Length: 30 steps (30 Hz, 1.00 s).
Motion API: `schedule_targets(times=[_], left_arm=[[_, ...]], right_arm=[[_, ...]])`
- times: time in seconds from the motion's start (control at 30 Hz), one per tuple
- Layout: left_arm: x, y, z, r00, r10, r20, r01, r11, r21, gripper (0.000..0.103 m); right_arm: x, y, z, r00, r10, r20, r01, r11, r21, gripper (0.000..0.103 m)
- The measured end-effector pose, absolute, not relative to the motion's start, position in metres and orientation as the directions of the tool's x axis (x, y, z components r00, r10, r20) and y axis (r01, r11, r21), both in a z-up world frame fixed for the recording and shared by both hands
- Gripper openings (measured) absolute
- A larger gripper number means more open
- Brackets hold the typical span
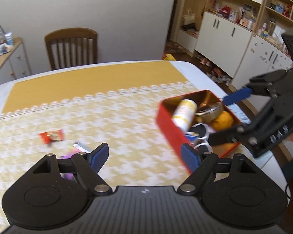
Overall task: Organize rigid objects
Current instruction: 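Move the left gripper to the red candy while the right gripper approaches the purple toy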
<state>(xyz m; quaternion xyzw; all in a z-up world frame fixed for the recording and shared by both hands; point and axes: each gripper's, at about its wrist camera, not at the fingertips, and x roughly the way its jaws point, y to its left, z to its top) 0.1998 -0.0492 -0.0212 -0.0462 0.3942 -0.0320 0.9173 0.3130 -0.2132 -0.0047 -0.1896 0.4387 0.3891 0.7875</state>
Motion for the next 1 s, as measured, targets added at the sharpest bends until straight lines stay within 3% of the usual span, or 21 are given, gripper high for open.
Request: schedule_targets(times=[0.5,1.0], left_arm=[[0.180,0.092,-0.028,0.713,0.026,-0.701,-0.129,0.987,-0.094,0.082],[0.245,0.138,-0.089,0.674,-0.018,-0.739,-0.054,0.996,-0.074,0.082]], right_arm=[[0.248,-0.093,-0.037,0.240,0.439,-0.866,-0.832,0.552,0.049,0.102],[0.252,-0.007,-0.070,0.263,0.371,-0.890,-0.843,0.537,-0.024,0.094]])
